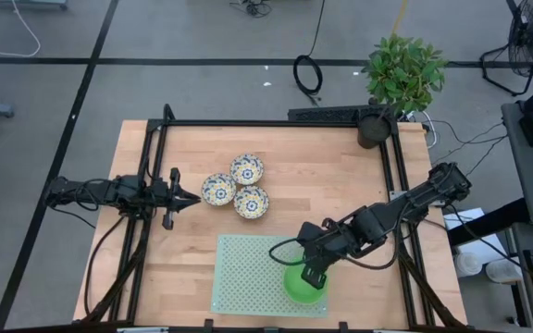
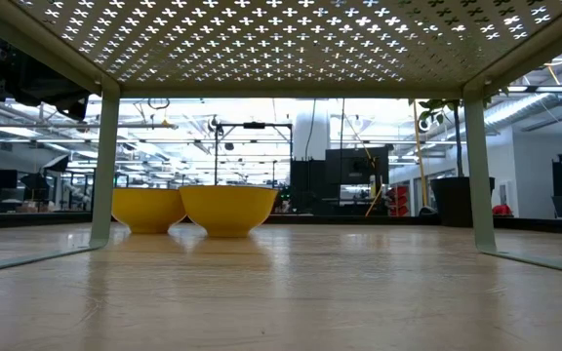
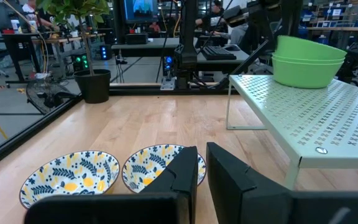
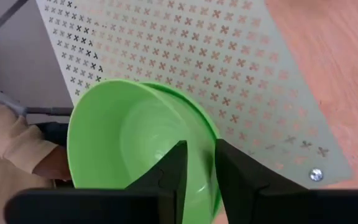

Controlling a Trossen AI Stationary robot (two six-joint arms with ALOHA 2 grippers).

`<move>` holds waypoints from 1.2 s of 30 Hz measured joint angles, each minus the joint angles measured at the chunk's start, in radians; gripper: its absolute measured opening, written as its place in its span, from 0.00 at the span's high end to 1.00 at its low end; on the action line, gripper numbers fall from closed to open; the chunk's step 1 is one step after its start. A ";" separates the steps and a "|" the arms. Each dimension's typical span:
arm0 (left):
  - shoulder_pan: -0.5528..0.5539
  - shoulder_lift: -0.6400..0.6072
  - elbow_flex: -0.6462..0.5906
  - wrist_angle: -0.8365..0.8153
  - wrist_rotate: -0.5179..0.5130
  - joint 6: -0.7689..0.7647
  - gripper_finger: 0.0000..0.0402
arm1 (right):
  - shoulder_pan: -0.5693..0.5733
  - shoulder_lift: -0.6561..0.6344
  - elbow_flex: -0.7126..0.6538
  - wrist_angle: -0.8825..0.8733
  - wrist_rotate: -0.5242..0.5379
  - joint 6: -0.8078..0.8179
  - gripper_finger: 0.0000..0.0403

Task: Pick & Place Mini bowls
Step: Stack the green bowl on the green bowl on the shelf

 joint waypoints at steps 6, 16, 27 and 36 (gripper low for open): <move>0.000 0.000 0.000 0.000 0.000 0.000 0.91 | 0.000 -0.041 0.000 0.004 0.002 0.023 0.82; 0.000 0.000 0.000 0.000 0.000 0.000 0.91 | 0.014 -0.055 0.000 0.212 0.060 -0.101 0.82; 0.000 0.000 0.000 0.000 0.000 0.000 0.91 | 0.044 -0.048 0.000 0.430 0.057 -0.358 0.84; 0.000 0.000 0.000 0.000 0.000 0.000 0.91 | 0.059 0.022 -0.001 0.365 0.055 -0.472 1.00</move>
